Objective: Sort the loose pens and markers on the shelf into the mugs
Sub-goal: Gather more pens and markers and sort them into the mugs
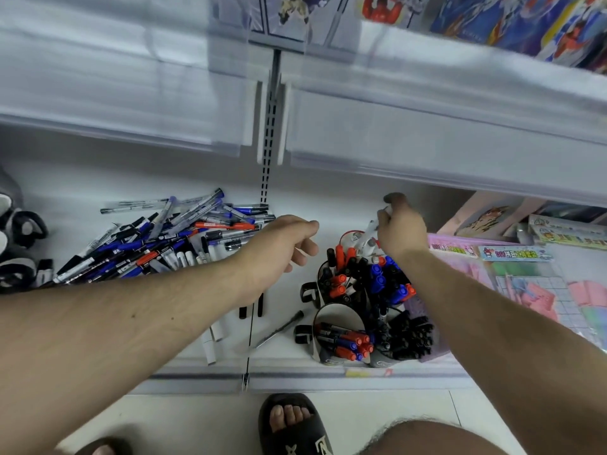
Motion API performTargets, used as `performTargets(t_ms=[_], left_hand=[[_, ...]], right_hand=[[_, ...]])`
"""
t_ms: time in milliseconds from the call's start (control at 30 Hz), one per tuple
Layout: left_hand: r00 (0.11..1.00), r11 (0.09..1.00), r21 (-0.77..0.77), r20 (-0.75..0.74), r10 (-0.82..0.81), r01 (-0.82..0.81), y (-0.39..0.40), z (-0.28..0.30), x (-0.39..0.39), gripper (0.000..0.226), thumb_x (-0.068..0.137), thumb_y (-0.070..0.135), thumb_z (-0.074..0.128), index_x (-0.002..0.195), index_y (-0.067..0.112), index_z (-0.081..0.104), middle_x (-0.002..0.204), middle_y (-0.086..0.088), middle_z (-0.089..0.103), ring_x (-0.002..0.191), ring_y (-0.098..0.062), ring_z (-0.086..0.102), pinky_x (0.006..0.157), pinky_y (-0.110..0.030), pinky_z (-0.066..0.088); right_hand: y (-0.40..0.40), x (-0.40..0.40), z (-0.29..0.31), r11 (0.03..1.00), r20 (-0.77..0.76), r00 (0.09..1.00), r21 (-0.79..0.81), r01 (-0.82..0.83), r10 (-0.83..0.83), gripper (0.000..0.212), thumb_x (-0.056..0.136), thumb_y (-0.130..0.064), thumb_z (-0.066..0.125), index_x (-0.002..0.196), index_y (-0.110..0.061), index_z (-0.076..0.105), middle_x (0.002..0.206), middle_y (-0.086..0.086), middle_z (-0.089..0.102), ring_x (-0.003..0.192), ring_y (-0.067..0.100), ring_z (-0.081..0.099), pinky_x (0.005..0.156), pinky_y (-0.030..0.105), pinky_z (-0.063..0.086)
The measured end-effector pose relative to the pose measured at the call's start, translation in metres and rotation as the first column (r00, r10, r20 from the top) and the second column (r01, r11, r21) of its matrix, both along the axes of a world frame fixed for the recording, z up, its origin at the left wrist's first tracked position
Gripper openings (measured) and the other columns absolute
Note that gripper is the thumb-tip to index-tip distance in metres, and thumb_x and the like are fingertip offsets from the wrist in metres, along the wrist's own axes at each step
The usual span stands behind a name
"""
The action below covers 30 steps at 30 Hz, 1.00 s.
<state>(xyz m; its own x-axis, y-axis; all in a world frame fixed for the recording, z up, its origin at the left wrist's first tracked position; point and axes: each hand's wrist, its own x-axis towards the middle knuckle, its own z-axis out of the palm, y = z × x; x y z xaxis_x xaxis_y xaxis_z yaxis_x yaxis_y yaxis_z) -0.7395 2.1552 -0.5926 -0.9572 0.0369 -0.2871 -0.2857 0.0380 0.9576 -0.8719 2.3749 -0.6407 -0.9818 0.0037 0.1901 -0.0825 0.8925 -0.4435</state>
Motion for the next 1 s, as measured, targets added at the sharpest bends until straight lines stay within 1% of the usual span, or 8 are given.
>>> performTargets(t_ms=[167, 233, 333, 533, 633, 733, 867, 1000], left_hand=[[1.000, 1.000, 0.021, 0.020, 0.009, -0.009, -0.004, -0.008, -0.004, 0.022, 0.099, 0.034, 0.047, 0.104, 0.018, 0.061, 0.077, 0.005, 0.067, 0.077, -0.017, 0.055, 0.076, -0.036, 0.042], [0.999, 1.000, 0.026, 0.034, -0.014, 0.013, -0.007, -0.011, -0.004, 0.024, 0.100, 0.035, 0.044, 0.103, 0.019, 0.061, 0.079, 0.004, 0.067, 0.077, -0.018, 0.054, 0.075, -0.035, 0.041], [0.996, 0.999, 0.022, 0.083, -0.042, 0.040, -0.014, -0.018, -0.008, 0.029, 0.101, 0.039, 0.039, 0.100, 0.022, 0.062, 0.075, 0.006, 0.068, 0.073, -0.016, 0.056, 0.071, -0.032, 0.041], [0.977, 0.993, -0.044, 0.187, -0.100, 0.110, -0.033, -0.022, -0.009, 0.035, 0.100, 0.050, 0.034, 0.100, 0.029, 0.062, 0.072, 0.010, 0.072, 0.064, -0.008, 0.063, 0.066, -0.030, 0.044], [0.981, 0.986, -0.119, 0.173, -0.093, 0.115, -0.055, -0.009, 0.004, 0.033, 0.101, 0.048, 0.036, 0.102, 0.027, 0.062, 0.073, 0.011, 0.072, 0.064, -0.006, 0.064, 0.068, -0.030, 0.046], [0.990, 0.983, -0.177, 0.137, -0.018, 0.042, -0.091, 0.004, 0.028, 0.033, 0.102, 0.044, 0.039, 0.110, 0.022, 0.062, 0.081, 0.007, 0.072, 0.075, -0.012, 0.063, 0.075, -0.034, 0.046], [0.990, 0.964, -0.262, 0.113, 0.079, -0.047, -0.128, 0.013, 0.064, 0.023, 0.101, 0.037, 0.046, 0.107, 0.022, 0.062, 0.089, 0.002, 0.070, 0.077, -0.013, 0.062, 0.072, -0.030, 0.046], [0.991, 0.920, -0.391, 0.132, 0.025, 0.029, -0.149, 0.006, 0.089, 0.005, 0.095, 0.027, 0.059, 0.092, 0.026, 0.063, 0.094, -0.004, 0.069, 0.081, -0.017, 0.063, 0.075, -0.032, 0.053]], right_hand=[[-0.010, -0.003, -0.028, 0.998, 0.179, 0.984, 0.055, -0.033, 0.023, 0.035, 0.102, -0.016, 0.035, 0.133, -0.008, 0.050, 0.129, 0.019, 0.059, 0.114, 0.037, 0.056, 0.095, 0.038, 0.043], [-0.012, -0.002, -0.039, 0.981, 0.258, 0.965, 0.171, -0.091, 0.045, 0.038, 0.102, -0.029, 0.029, 0.126, -0.011, 0.053, 0.130, 0.014, 0.058, 0.122, 0.034, 0.049, 0.101, 0.044, 0.034], [-0.012, 0.000, -0.048, 0.944, 0.349, 0.936, 0.292, -0.154, 0.045, 0.066, 0.096, -0.058, 0.015, 0.142, -0.014, 0.034, 0.149, 0.008, 0.041, 0.142, 0.027, 0.027, 0.111, 0.053, 0.022], [-0.025, 0.001, -0.034, 0.821, 0.478, 0.877, 0.482, -0.308, 0.049, 0.087, 0.090, -0.073, 0.005, 0.157, -0.019, -0.001, 0.165, 0.002, 0.002, 0.151, 0.026, -0.007, 0.119, 0.055, 0.000], [-0.041, 0.009, -0.012, 0.790, 0.300, 0.939, 0.527, -0.312, 0.170, 0.081, 0.092, -0.069, 0.011, 0.157, -0.020, 0.000, 0.164, 0.006, 0.010, 0.151, 0.026, 0.003, 0.119, 0.052, 0.005], [-0.076, 0.027, 0.020, 0.707, 0.190, 0.902, 0.566, -0.424, 0.388, 0.070, 0.097, -0.061, 0.022, 0.154, -0.020, 0.019, 0.159, 0.005, 0.026, 0.146, 0.026, 0.018, 0.117, 0.047, 0.014], [-0.128, 0.059, 0.040, 0.583, 0.402, 0.725, 0.431, -0.689, 0.559, 0.059, 0.098, -0.056, 0.039, 0.146, -0.023, 0.039, 0.147, 0.004, 0.045, 0.136, 0.026, 0.036, 0.111, 0.041, 0.027], [-0.170, 0.087, 0.014, 0.456, 0.729, 0.551, 0.361, -0.813, 0.406, 0.040, 0.097, -0.036, 0.050, 0.129, -0.015, 0.057, 0.119, 0.007, 0.059, 0.110, 0.026, 0.057, 0.091, 0.036, 0.050]])
